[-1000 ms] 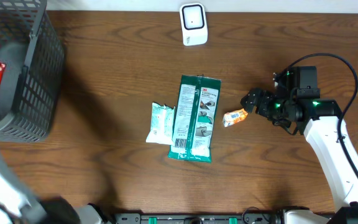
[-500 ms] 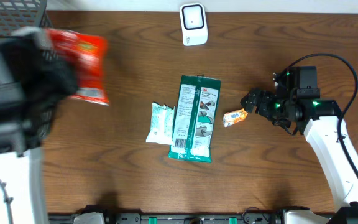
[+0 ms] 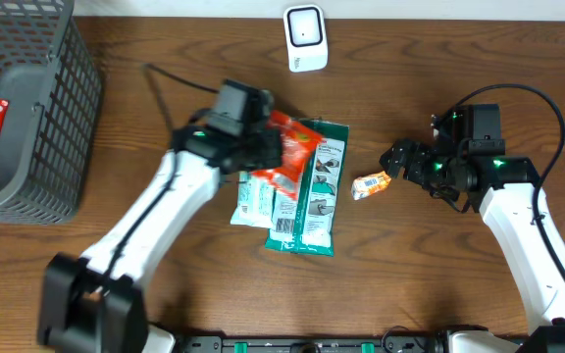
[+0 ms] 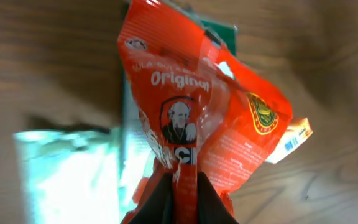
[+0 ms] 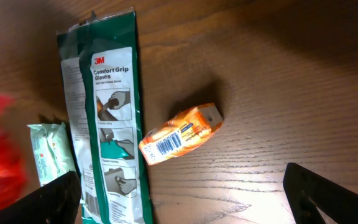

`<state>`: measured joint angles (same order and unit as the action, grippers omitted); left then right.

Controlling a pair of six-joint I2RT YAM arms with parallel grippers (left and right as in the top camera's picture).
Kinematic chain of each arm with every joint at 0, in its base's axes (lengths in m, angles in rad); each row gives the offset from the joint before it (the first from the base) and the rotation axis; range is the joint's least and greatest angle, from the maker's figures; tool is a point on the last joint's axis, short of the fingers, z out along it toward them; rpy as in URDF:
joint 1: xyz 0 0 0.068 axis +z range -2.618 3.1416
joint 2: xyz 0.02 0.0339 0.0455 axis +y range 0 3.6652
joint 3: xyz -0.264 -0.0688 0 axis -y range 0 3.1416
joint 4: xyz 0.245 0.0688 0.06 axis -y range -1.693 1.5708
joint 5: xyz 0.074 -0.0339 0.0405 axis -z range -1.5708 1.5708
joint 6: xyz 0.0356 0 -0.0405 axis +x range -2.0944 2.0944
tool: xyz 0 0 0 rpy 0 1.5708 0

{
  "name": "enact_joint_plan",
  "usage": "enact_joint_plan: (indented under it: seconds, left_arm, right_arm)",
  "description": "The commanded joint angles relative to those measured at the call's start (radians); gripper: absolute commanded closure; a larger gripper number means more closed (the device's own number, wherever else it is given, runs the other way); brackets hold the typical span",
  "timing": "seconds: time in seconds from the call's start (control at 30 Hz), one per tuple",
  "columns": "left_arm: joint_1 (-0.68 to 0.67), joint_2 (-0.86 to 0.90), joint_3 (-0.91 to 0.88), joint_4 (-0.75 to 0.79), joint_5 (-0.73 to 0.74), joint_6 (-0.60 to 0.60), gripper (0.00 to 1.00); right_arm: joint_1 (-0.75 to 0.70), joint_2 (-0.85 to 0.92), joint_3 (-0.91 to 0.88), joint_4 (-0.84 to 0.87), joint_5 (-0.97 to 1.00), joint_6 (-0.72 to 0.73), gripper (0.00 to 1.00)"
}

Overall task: Scan the item barcode
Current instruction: 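Carry the red Hacks bag out and drop it onto the glove package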

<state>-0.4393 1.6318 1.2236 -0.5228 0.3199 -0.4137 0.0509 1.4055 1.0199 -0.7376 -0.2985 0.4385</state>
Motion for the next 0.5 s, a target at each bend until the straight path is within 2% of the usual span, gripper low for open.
enact_joint_plan:
  seconds: [0.0,0.23,0.27,0.4,0.47]
  left_arm:
    - [-0.060,0.089,0.017,0.066,0.009,-0.098,0.93]
    - [-0.096,0.168,0.017,0.148,-0.026,-0.119,0.91]
    - [-0.096,0.168,0.017,0.147,-0.044,-0.119,0.83]
    - [-0.084,0.152,0.018,0.148,-0.051,-0.114,0.36]
    - [-0.078,0.131,0.020,0.147,-0.050,-0.105,0.29]
  right_arm:
    - [-0.003,0.002,0.012,0.000,0.003,0.010,0.01]
    - [-0.003,0.002,0.012,0.000,0.003,0.010,0.01]
    - [-0.003,0.002,0.012,0.000,0.003,0.010,0.01]
    - [-0.003,0.002,0.012,0.000,0.003,0.010,0.01]
    - [-0.003,0.002,0.012,0.000,0.003,0.010,0.01]
